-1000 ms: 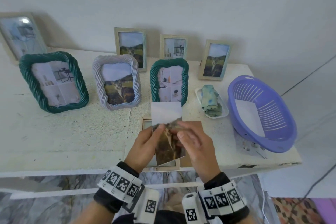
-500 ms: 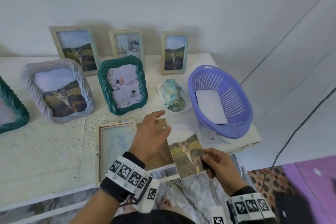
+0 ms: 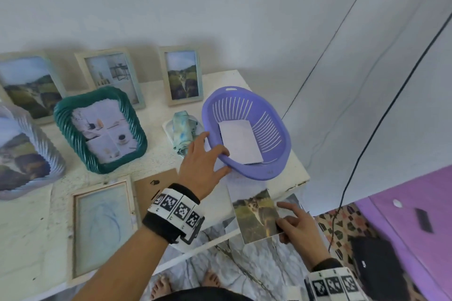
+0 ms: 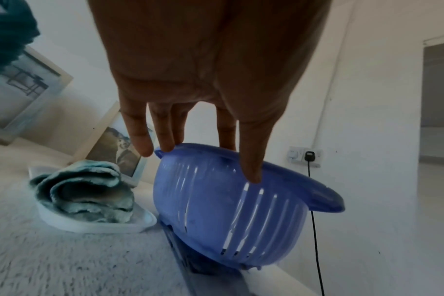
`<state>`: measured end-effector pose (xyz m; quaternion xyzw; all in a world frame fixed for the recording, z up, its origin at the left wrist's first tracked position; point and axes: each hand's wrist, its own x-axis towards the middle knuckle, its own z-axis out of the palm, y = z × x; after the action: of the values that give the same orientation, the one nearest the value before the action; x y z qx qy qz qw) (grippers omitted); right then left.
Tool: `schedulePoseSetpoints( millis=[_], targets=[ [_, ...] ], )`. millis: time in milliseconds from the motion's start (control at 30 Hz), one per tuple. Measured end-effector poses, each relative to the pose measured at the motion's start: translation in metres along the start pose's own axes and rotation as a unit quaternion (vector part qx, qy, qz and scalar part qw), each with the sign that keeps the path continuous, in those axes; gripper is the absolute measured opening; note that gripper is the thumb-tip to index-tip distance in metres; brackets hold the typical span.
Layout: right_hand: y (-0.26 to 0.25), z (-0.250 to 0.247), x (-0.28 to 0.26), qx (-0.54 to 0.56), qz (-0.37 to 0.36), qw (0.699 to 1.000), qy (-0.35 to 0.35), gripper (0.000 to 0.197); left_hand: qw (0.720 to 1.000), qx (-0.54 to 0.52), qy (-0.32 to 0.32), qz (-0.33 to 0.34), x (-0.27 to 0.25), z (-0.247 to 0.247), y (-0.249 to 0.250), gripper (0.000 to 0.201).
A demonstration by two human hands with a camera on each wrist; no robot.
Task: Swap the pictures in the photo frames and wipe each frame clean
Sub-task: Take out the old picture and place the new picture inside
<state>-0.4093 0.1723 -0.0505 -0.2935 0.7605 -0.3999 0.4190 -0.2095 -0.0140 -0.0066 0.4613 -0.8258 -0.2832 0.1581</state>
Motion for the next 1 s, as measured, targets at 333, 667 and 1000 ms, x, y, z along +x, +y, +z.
schedulePoseSetpoints(
  millis=[333, 667, 1000],
  targets=[
    [-0.042, 0.018, 0.051, -0.135, -0.052, 0.989, 0.038, 0.006, 0.999, -0.034, 0.024, 0.012, 0.006, -0.008, -0.007, 0.033],
    [-0.042, 0.019, 0.079, -0.227, -0.066, 0.971, 0.043, 0.013, 0.998, -0.04, 0.036, 0.027, -0.008, 0.011, -0.015, 0.031],
    [-0.123, -0.069, 0.094, -0.3, -0.149, 0.928, 0.161, 0.018, 0.995, -0.067, 0.055, 0.051, -0.016, 0.022, -0.023, 0.049]
  ],
)
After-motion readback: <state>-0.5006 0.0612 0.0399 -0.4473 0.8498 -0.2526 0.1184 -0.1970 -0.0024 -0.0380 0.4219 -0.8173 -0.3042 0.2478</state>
